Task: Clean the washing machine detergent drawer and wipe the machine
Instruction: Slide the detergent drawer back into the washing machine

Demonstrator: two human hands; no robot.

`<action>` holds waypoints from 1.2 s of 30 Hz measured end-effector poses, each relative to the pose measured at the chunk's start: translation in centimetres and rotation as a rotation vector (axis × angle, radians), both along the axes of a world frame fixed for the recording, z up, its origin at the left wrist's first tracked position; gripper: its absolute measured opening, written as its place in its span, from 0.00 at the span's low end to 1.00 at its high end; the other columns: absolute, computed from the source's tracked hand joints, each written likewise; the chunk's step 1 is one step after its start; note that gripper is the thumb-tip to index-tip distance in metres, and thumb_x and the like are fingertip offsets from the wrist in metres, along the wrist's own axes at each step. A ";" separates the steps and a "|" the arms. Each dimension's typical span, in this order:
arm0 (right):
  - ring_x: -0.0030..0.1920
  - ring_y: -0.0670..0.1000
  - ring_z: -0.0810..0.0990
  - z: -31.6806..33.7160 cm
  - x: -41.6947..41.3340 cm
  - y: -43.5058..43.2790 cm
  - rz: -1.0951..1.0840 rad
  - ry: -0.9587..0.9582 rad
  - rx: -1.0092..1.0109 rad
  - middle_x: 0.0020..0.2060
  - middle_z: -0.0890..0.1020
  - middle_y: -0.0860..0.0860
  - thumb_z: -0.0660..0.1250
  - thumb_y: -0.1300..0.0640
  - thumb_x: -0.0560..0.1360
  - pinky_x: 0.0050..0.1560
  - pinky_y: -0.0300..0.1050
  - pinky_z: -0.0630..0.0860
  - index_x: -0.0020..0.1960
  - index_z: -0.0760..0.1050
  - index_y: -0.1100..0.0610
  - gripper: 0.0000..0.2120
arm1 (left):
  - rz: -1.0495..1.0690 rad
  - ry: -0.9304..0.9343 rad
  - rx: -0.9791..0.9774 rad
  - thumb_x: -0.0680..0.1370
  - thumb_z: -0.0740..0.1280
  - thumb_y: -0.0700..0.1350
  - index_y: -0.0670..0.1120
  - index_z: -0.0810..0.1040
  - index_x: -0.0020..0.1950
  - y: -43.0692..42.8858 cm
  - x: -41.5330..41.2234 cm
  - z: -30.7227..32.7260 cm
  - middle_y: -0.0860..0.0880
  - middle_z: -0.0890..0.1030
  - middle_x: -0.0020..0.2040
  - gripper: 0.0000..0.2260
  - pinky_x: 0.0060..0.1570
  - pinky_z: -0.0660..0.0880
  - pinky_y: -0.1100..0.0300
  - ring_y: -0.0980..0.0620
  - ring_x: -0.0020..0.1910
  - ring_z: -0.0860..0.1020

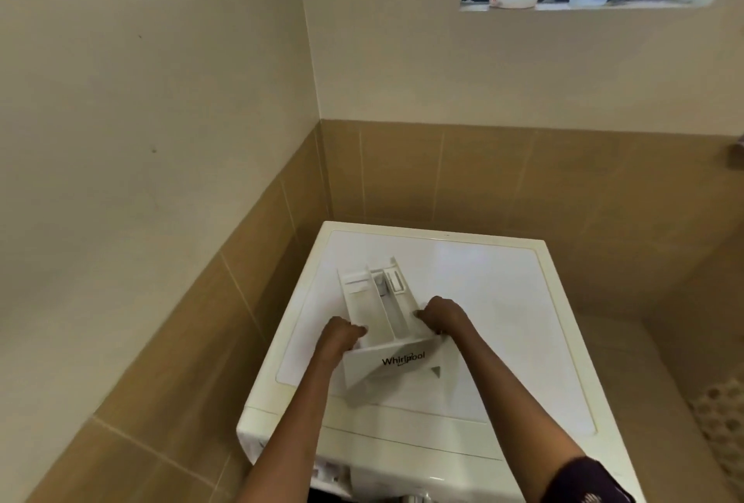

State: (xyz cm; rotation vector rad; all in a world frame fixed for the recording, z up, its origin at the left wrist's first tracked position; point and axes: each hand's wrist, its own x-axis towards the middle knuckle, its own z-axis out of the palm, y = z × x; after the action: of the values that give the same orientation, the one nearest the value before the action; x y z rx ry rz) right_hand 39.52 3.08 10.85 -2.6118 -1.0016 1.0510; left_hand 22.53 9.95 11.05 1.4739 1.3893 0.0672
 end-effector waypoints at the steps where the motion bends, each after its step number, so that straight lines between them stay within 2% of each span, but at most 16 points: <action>1: 0.36 0.52 0.78 0.3 -0.2 -0.1 -0.001 0.009 0.009 0.37 0.79 0.55 0.61 0.49 0.78 0.34 0.41 0.71 0.44 0.72 0.62 0.15 | -0.008 -0.009 0.007 0.77 0.67 0.44 0.36 0.74 0.54 0.0 -0.1 0.1 0.42 0.76 0.46 0.12 0.38 0.68 0.62 0.49 0.43 0.74; 3: 0.28 0.50 0.71 0.7 -0.6 -0.4 -0.016 -0.019 0.025 0.30 0.72 0.53 0.60 0.58 0.78 0.26 0.39 0.65 0.34 0.65 0.59 0.14 | -0.017 -0.014 0.041 0.77 0.66 0.41 0.34 0.73 0.59 0.1 -0.2 0.2 0.42 0.75 0.48 0.14 0.38 0.70 0.62 0.48 0.46 0.73; 5: 0.32 0.52 0.72 0.9 -1.2 -0.9 0.000 -0.062 0.046 0.34 0.73 0.53 0.57 0.61 0.77 0.26 0.39 0.63 0.33 0.62 0.58 0.14 | -0.057 -0.006 0.092 0.76 0.66 0.39 0.34 0.74 0.57 -0.1 -0.4 0.6 0.41 0.75 0.51 0.12 0.45 0.70 0.61 0.48 0.48 0.73; 7: 0.41 0.53 0.73 0.8 -1.8 -1.5 0.018 -0.072 0.085 0.40 0.75 0.55 0.57 0.61 0.78 0.28 0.40 0.63 0.34 0.63 0.59 0.13 | -0.079 0.006 0.155 0.77 0.65 0.38 0.36 0.76 0.52 -0.3 -0.9 1.0 0.41 0.76 0.54 0.07 0.48 0.68 0.61 0.46 0.52 0.75; 9: 0.44 0.53 0.71 0.9 -2.4 -2.4 0.014 -0.078 0.125 0.42 0.75 0.56 0.57 0.60 0.78 0.30 0.40 0.63 0.37 0.66 0.61 0.11 | -0.060 -0.040 0.238 0.77 0.65 0.38 0.36 0.76 0.59 -0.4 -1.5 1.5 0.40 0.77 0.60 0.12 0.54 0.69 0.60 0.43 0.59 0.75; 11: 0.44 0.53 0.71 1.2 -3.3 -3.4 -0.017 -0.096 0.186 0.39 0.73 0.55 0.58 0.59 0.78 0.28 0.40 0.61 0.33 0.62 0.59 0.16 | 0.021 -0.116 0.303 0.77 0.65 0.41 0.38 0.75 0.63 -1.0 -2.3 2.3 0.41 0.76 0.64 0.16 0.59 0.70 0.58 0.43 0.62 0.74; 13: 0.44 0.55 0.73 1.6 -4.7 -4.2 -0.064 -0.112 0.255 0.35 0.73 0.54 0.58 0.59 0.78 0.30 0.41 0.61 0.30 0.59 0.58 0.18 | 0.168 -0.198 0.335 0.77 0.67 0.43 0.39 0.76 0.63 -2.2 -3.2 3.2 0.41 0.77 0.63 0.16 0.58 0.70 0.57 0.43 0.62 0.74; 17: 0.49 0.60 0.77 2.5 -8.4 -6.0 -0.126 -0.133 0.321 0.45 0.78 0.64 0.59 0.59 0.77 0.35 0.41 0.62 0.30 0.58 0.58 0.18 | 0.536 -0.382 0.243 0.76 0.68 0.43 0.40 0.76 0.61 -5.0 -6.2 4.0 0.41 0.78 0.60 0.15 0.53 0.71 0.57 0.43 0.59 0.76; 20: 0.52 0.62 0.77 2.5 -10.8 -7.3 -0.152 -0.130 0.344 0.46 0.79 0.65 0.59 0.59 0.77 0.38 0.41 0.62 0.30 0.58 0.58 0.18 | 0.666 -0.482 0.176 0.75 0.68 0.44 0.40 0.75 0.61 -6.6 -8.8 3.8 0.42 0.77 0.60 0.16 0.51 0.71 0.57 0.46 0.55 0.76; 22: 0.47 0.61 0.76 2.3 -12.5 -8.3 -0.161 -0.116 0.353 0.38 0.78 0.61 0.60 0.59 0.76 0.37 0.41 0.62 0.30 0.58 0.58 0.19 | 0.700 -0.476 0.109 0.76 0.68 0.50 0.41 0.71 0.65 -8.1 -10.6 3.7 0.42 0.73 0.64 0.22 0.51 0.71 0.55 0.45 0.57 0.74; 24: 0.42 0.56 0.72 2.2 -14.3 -9.1 -0.157 -0.093 0.355 0.29 0.69 0.54 0.60 0.59 0.76 0.34 0.42 0.61 0.29 0.57 0.58 0.19 | 0.724 -0.456 0.008 0.74 0.67 0.57 0.45 0.63 0.72 -9.9 -12.1 3.3 0.40 0.65 0.70 0.31 0.58 0.69 0.50 0.41 0.65 0.68; 27: 0.40 0.54 0.70 2.2 -17.0 -10.2 -0.119 -0.074 0.356 0.27 0.64 0.52 0.60 0.59 0.77 0.34 0.41 0.61 0.29 0.57 0.57 0.20 | 0.812 -0.527 -0.083 0.71 0.67 0.63 0.50 0.54 0.75 -12.3 -14.4 2.2 0.39 0.54 0.75 0.39 0.67 0.61 0.42 0.39 0.72 0.57; 29: 0.40 0.54 0.69 2.2 -18.8 -10.9 -0.091 -0.065 0.369 0.27 0.64 0.52 0.60 0.59 0.77 0.33 0.41 0.60 0.29 0.57 0.57 0.20 | 0.876 -0.581 -0.098 0.69 0.69 0.64 0.54 0.51 0.75 -13.7 -15.9 1.2 0.39 0.54 0.74 0.42 0.66 0.65 0.40 0.38 0.71 0.60; 31: 0.40 0.54 0.69 2.0 -20.6 -11.7 -0.055 -0.055 0.384 0.27 0.64 0.52 0.60 0.59 0.76 0.31 0.43 0.59 0.29 0.56 0.57 0.20 | 0.926 -0.618 -0.091 0.67 0.71 0.63 0.55 0.50 0.75 -15.2 -17.6 0.3 0.39 0.60 0.71 0.43 0.62 0.69 0.39 0.38 0.67 0.67; 34: 0.41 0.55 0.70 1.4 -23.5 -13.2 -0.015 -0.024 0.386 0.28 0.66 0.54 0.59 0.59 0.77 0.36 0.42 0.61 0.29 0.57 0.58 0.20 | 1.011 -0.643 -0.076 0.67 0.72 0.60 0.52 0.55 0.73 -17.5 -20.4 -0.9 0.40 0.69 0.63 0.41 0.55 0.76 0.44 0.41 0.56 0.74; 36: 0.41 0.56 0.71 0.9 -25.7 -14.6 0.003 0.017 0.393 0.29 0.68 0.55 0.58 0.59 0.77 0.35 0.43 0.61 0.29 0.58 0.58 0.19 | 1.068 -0.614 -0.079 0.68 0.72 0.60 0.50 0.56 0.72 -19.0 -22.6 -1.8 0.40 0.69 0.59 0.39 0.53 0.77 0.44 0.41 0.54 0.75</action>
State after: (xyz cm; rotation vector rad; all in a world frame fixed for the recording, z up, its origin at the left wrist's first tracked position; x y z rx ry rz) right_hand 13.79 -11.55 11.78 -2.2799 -1.0824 0.7797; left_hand -0.04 -9.08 9.24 0.4255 1.4612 1.0261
